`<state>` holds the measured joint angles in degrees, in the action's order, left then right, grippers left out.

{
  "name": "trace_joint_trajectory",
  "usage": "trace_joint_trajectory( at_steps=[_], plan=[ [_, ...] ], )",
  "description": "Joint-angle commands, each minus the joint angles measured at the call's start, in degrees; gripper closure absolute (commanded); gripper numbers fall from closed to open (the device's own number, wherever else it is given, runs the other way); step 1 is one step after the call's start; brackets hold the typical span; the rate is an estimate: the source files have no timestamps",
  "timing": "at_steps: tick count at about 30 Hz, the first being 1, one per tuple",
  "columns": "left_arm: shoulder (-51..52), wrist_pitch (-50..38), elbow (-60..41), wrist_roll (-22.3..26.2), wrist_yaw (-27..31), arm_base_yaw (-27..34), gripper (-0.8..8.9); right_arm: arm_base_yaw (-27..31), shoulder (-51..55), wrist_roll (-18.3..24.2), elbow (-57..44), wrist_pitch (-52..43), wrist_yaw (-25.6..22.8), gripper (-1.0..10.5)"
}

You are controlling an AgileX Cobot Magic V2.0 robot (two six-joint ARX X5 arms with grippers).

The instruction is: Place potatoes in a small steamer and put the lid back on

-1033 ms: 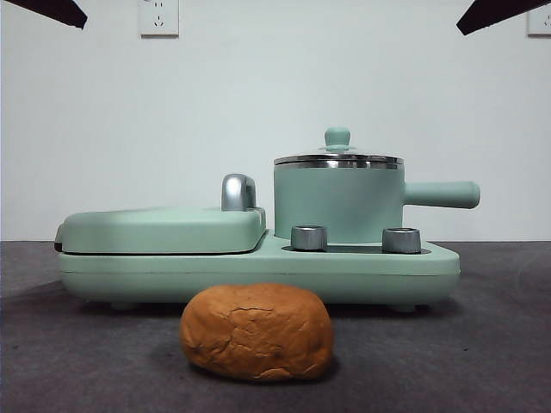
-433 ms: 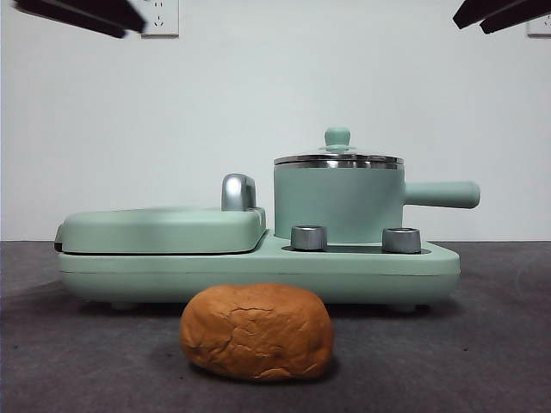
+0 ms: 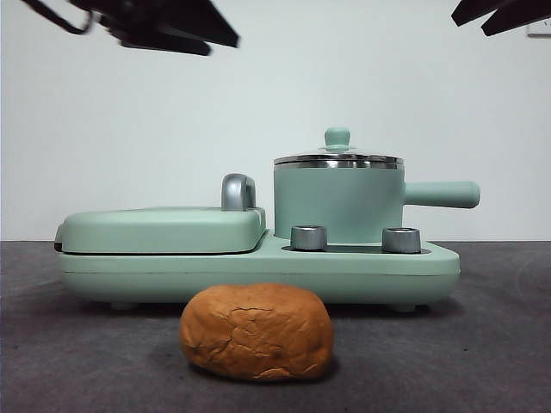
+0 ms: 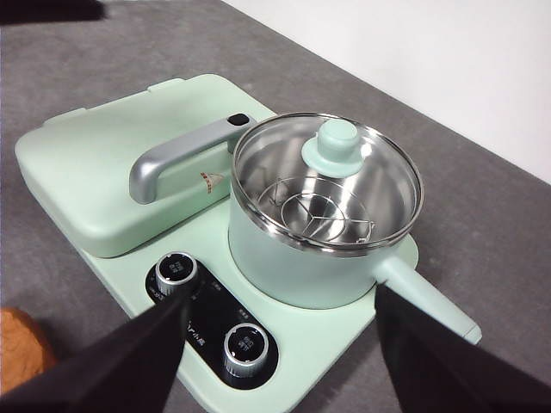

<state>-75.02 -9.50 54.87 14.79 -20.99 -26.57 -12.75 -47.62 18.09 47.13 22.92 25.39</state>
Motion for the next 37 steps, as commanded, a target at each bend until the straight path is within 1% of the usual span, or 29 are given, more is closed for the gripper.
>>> trace_joint_trajectory(
  at_steps=[1,10,17,23,27,37],
  plan=[
    [-4.79,-0.83,3.48,-1.2,0.26,-1.51,5.06,-0.24,-0.22,-1.18,0.87,-0.59,0.11,6.1],
    [-19.61,-0.83,15.54,-2.21,0.26,-4.79,5.07,-0.24,-0.22,-1.18,0.87,-0.59,0.11,6.1],
    [-28.65,-0.76,24.55,-2.62,0.24,-6.32,5.06,-0.24,-0.22,-1.18,0.87,-0.59,0.11,6.1],
    [-34.45,-1.01,30.21,-6.82,0.2,-7.08,5.06,-0.24,-0.22,-1.18,0.87,-0.59,0.09,6.1],
    [-36.72,-2.19,31.32,-6.99,0.2,-7.32,5.06,-0.24,-0.22,-1.18,0.87,-0.59,0.09,6.1],
    [-38.6,-1.95,31.34,-6.95,0.2,-7.32,5.13,-0.24,-0.22,-1.18,0.87,-0.59,0.09,6.1]
  ],
)
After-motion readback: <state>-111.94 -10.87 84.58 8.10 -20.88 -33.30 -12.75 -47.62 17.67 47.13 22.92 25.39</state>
